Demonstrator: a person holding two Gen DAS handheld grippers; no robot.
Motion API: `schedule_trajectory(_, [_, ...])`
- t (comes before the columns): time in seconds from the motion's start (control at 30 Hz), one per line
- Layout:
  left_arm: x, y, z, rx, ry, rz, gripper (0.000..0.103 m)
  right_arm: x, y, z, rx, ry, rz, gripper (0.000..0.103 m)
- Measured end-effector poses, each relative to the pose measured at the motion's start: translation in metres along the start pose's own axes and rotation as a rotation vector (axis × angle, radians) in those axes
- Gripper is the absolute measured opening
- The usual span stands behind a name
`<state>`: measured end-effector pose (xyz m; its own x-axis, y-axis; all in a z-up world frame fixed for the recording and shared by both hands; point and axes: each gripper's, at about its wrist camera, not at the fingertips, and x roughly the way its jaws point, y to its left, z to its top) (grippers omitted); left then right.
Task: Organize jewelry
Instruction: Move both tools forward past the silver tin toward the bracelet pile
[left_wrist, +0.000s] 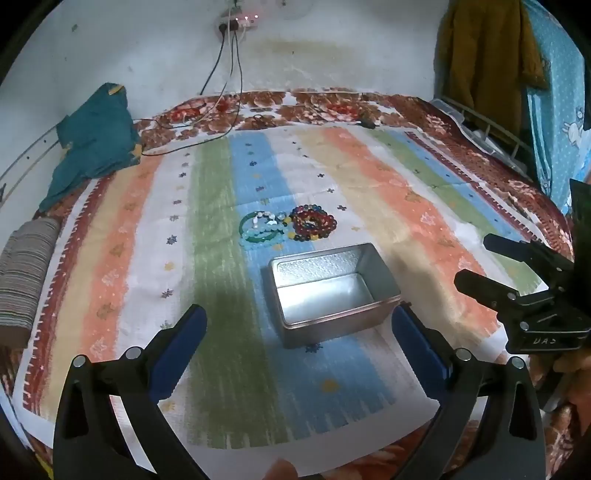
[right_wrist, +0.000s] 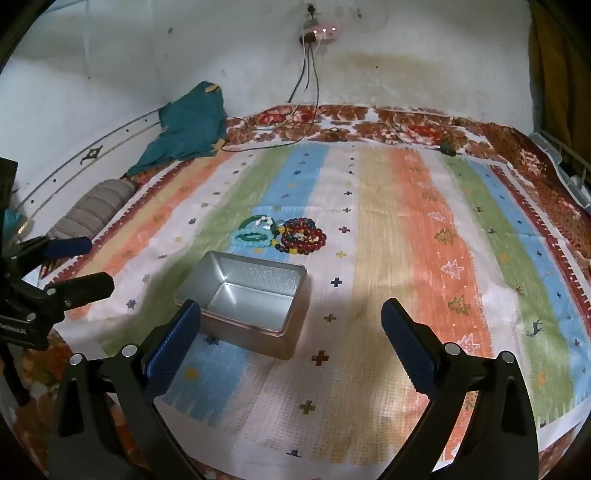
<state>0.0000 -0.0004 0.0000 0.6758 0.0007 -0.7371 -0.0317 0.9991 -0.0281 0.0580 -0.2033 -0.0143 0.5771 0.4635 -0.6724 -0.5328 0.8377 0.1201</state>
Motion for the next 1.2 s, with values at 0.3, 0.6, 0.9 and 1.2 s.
schedule_trajectory(0.3, [0.009,0.013,0.001,-0.034,0.060,0.012,0.098,0.003,0.000,0.000,-0.006,0.017,-0.005,0.099])
schedule_trajectory(0.6, [0.004,0.012,0.000,-0.049,0.043,0.022,0.098,0.006,-0.003,0.001,0.011,0.024,0.002,0.099])
schedule_trajectory(0.9, [0.006,0.016,0.001,-0.065,0.046,0.028,0.098,0.010,-0.002,0.001,-0.008,0.026,-0.007,0.099])
schedule_trajectory(1.2, [0.006,0.014,0.001,-0.050,0.054,0.031,0.098,0.012,-0.004,0.005,0.004,0.030,-0.013,0.099])
